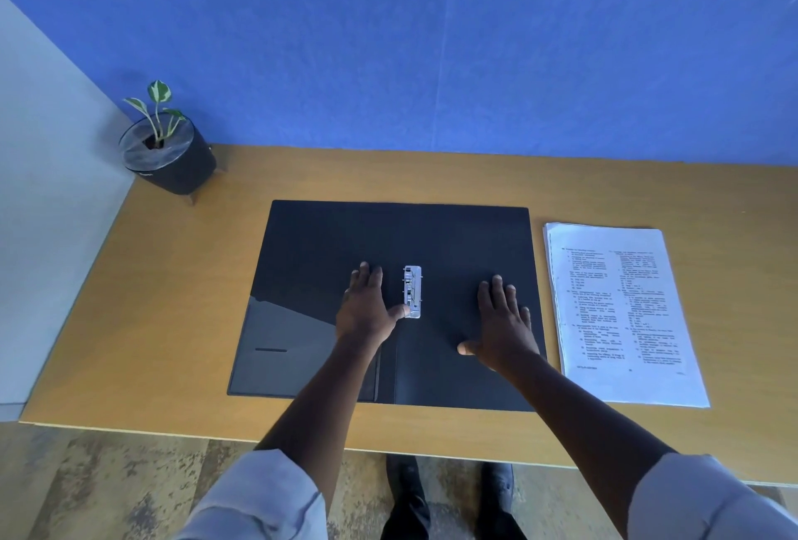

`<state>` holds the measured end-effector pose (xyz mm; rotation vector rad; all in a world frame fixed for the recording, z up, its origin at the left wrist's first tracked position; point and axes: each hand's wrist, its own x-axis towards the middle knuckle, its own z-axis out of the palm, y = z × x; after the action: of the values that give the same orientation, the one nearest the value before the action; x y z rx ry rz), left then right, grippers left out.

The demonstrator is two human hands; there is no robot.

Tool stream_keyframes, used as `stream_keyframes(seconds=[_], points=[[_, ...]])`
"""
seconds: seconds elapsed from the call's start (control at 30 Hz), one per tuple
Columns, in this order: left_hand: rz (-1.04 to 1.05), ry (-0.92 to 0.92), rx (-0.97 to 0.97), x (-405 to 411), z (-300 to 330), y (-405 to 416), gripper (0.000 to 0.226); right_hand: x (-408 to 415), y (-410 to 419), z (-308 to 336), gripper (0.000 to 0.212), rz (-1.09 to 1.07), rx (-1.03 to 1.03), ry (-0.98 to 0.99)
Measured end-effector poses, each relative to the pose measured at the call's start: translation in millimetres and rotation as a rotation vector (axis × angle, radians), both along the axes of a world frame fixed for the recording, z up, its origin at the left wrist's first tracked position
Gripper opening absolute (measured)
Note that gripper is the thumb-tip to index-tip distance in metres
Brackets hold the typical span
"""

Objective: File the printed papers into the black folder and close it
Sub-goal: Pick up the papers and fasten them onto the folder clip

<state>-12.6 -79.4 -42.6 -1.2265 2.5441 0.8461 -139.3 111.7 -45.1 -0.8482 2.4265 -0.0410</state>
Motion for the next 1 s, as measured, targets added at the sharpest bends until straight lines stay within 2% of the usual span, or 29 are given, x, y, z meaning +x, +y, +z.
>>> stream_keyframes(seconds=[0.67, 1.0], points=[[0.042, 0.023, -0.046, 1, -1, 5, 0.1, 1, -3, 1, 0.118, -0.008, 0.012, 0.015], [-0.082, 0.021, -0.191, 13, -15, 8, 0.096, 1, -4, 1, 0.118, -0.012, 0.017, 0.028]])
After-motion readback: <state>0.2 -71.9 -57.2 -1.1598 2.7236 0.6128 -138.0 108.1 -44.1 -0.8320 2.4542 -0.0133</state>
